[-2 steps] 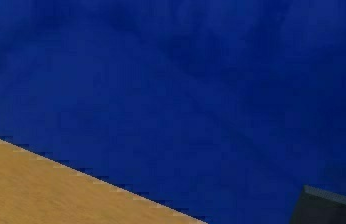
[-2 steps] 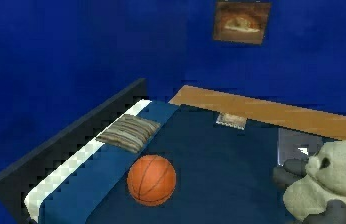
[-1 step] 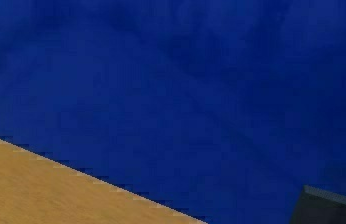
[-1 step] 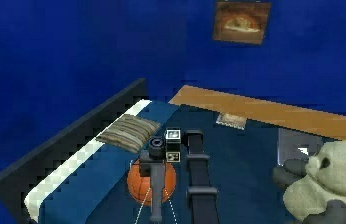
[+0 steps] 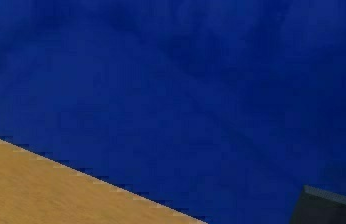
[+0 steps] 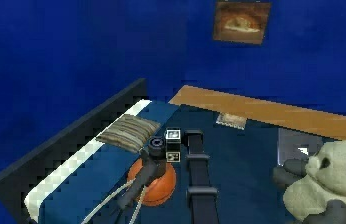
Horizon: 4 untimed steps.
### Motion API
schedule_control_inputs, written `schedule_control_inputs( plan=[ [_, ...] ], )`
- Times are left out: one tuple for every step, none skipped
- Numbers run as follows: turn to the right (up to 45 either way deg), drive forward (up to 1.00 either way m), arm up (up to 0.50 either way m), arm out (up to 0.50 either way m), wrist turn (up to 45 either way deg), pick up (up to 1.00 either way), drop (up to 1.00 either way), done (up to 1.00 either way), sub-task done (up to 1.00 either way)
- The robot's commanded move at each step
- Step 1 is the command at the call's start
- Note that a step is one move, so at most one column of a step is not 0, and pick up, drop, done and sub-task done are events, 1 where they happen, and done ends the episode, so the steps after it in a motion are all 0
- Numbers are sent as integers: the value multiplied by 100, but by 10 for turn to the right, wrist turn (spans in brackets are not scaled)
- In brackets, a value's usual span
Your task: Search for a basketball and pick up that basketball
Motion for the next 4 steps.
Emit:
schedule_control_inputs(
  plan=[
    [0, 0, 0, 0, 450, 0, 0, 0, 0],
    [0, 0, 0, 0, 450, 0, 0, 0, 0],
    [0, 0, 0, 0, 270, 0, 0, 0, 0],
    [0, 0, -30, 0, 0, 0, 0, 0, 0]
  ],
)
